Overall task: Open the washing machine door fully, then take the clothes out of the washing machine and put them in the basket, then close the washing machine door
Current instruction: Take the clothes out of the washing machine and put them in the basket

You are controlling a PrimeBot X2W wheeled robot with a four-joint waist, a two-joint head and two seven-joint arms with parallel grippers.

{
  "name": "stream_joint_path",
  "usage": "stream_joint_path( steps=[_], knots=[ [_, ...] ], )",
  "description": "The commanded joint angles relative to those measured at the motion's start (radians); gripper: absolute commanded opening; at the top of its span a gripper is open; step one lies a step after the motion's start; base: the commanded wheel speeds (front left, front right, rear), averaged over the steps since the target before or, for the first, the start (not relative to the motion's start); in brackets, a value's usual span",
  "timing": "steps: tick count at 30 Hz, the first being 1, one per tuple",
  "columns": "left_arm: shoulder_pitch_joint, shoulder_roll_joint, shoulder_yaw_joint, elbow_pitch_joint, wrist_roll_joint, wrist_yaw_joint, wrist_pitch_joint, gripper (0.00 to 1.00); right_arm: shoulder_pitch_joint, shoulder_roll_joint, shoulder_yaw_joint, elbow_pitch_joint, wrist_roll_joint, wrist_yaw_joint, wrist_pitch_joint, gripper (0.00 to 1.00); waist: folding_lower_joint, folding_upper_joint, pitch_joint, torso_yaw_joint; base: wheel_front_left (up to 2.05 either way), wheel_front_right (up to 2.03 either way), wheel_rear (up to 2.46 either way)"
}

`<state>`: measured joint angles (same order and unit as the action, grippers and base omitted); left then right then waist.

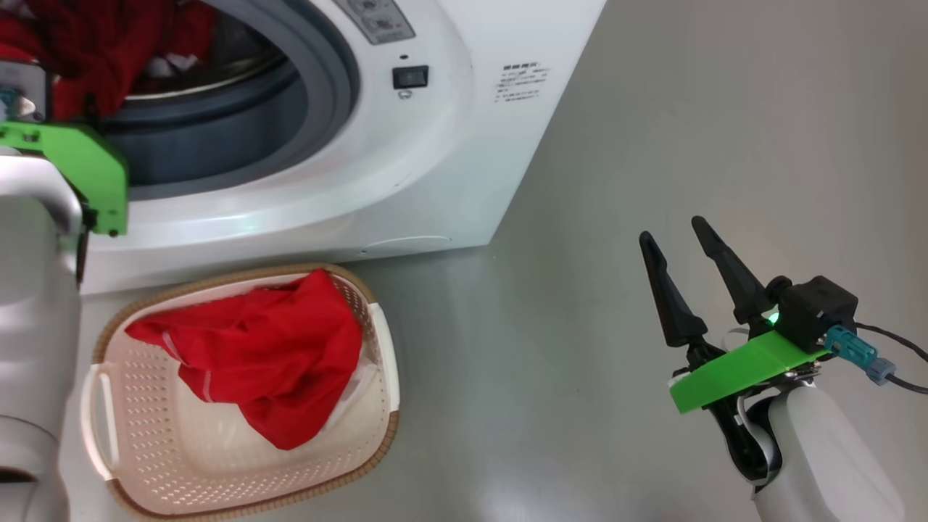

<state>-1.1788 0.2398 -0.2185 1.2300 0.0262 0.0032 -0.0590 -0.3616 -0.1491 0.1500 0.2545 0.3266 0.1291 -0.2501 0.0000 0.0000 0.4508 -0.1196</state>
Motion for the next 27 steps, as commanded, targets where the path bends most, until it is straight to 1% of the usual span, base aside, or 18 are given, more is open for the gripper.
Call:
stream_joint_path(
  steps=[1, 13, 14, 15, 17, 18, 22, 27],
  knots=[
    [-0.027, 0.057, 0.008, -0.011, 0.009, 0.015, -0.008, 1.0, -0.002, 0.006, 0.024, -0.023, 0.007, 0.002, -0.012, 1.0, 0.0, 0.0, 0.018, -0.015, 0.0, 0.0, 0.0],
    [-0.079, 0.111, -0.034, 0.04, 0.032, 0.044, 0.004, 1.0, -0.029, 0.016, 0.041, -0.019, 0.018, 0.002, -0.012, 1.0, 0.0, 0.0, 0.058, -0.048, 0.0, 0.0, 0.0],
    [-0.08, 0.113, -0.036, 0.042, 0.032, 0.045, 0.004, 0.83, -0.03, 0.017, 0.041, -0.019, 0.017, 0.002, -0.012, 1.0, 0.0, 0.0, 0.058, -0.05, 0.0, 0.0, 0.0],
    [-0.082, 0.115, -0.041, 0.043, 0.034, 0.047, 0.001, 0.51, -0.031, 0.018, 0.041, -0.019, 0.017, 0.002, -0.012, 1.0, 0.0, 0.0, 0.059, -0.051, 0.0, 0.0, 0.0],
    [-0.084, 0.118, -0.048, 0.046, 0.037, 0.05, -0.003, 0.13, -0.032, 0.019, 0.042, -0.019, 0.017, 0.002, -0.012, 1.0, 0.0, 0.0, 0.06, -0.053, 0.0, 0.0, 0.0],
    [-0.085, 0.118, -0.048, 0.047, 0.034, 0.052, -0.007, 0.0, -0.032, 0.019, 0.042, -0.019, 0.017, 0.002, -0.012, 1.0, 0.0, 0.0, 0.06, -0.053, 0.0, 0.0, 0.0],
    [-0.085, 0.112, -0.055, 0.05, 0.029, 0.055, -0.021, 0.0, -0.034, 0.019, 0.038, -0.019, 0.016, 0.002, -0.012, 1.0, 0.0, 0.0, 0.057, -0.049, 0.0, 0.0, 0.0],
    [-0.072, 0.089, -0.044, 0.052, -0.002, 0.042, -0.071, 0.0, -0.033, 0.016, 0.032, -0.015, 0.014, 0.002, -0.012, 1.0, 0.0, 0.0, 0.037, -0.037, 0.0, 0.0, 0.0]
  ],
)
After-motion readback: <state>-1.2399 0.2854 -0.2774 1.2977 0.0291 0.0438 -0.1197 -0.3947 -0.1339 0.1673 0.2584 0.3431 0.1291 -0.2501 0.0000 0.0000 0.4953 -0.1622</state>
